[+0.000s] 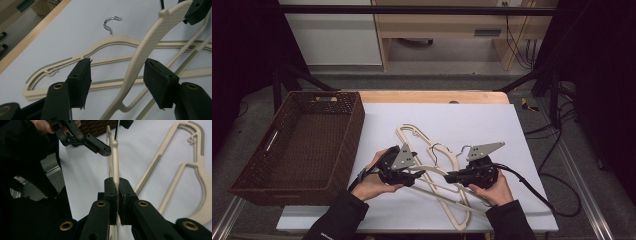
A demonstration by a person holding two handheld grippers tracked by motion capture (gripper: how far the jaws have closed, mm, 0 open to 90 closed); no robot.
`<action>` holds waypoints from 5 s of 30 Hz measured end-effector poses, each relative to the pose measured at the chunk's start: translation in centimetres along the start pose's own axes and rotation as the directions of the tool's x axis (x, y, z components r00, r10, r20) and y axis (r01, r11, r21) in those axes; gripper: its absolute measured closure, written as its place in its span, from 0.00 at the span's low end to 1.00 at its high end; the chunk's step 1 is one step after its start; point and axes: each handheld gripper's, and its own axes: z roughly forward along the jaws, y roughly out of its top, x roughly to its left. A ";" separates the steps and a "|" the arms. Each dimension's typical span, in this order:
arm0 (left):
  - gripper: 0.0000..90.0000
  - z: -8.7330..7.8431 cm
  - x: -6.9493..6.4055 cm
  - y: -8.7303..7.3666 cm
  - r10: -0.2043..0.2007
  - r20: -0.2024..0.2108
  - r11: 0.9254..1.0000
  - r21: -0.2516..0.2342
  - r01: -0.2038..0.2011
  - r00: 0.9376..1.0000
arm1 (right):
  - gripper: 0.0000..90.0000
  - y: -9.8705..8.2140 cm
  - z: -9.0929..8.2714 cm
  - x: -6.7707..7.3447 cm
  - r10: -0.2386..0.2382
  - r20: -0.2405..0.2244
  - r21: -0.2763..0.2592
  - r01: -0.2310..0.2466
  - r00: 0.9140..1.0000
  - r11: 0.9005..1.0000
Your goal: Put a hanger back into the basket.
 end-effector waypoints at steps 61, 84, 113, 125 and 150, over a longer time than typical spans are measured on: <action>0.96 -13.3 4.2 4.1 -0.279 -0.067 0.949 -0.169 0.265 0.958 | 0.07 -4.1 -5.4 -0.2 0.141 0.472 -0.280 -0.003 0.870 0.960; 0.96 -20.6 13.4 -2.8 -0.339 -0.263 0.937 -0.176 0.300 0.903 | 0.04 -4.2 -5.2 -0.3 0.150 0.497 -0.266 -0.015 0.855 0.964; 0.96 -22.3 17.8 -14.5 -0.459 -0.349 0.879 -0.044 0.475 0.817 | 0.05 -4.2 -4.9 -0.4 0.148 0.499 -0.254 -0.019 0.854 0.967; 0.95 -19.3 17.6 -16.9 -0.507 -0.341 0.838 0.020 0.546 0.791 | 0.05 -4.2 -4.5 -0.4 0.147 0.496 -0.238 -0.029 0.856 0.971; 0.61 -22.1 15.8 -18.2 -0.634 -0.449 0.751 -0.167 0.638 0.629 | 0.05 -4.2 -3.5 -0.6 0.141 0.488 -0.219 -0.035 0.861 0.975</action>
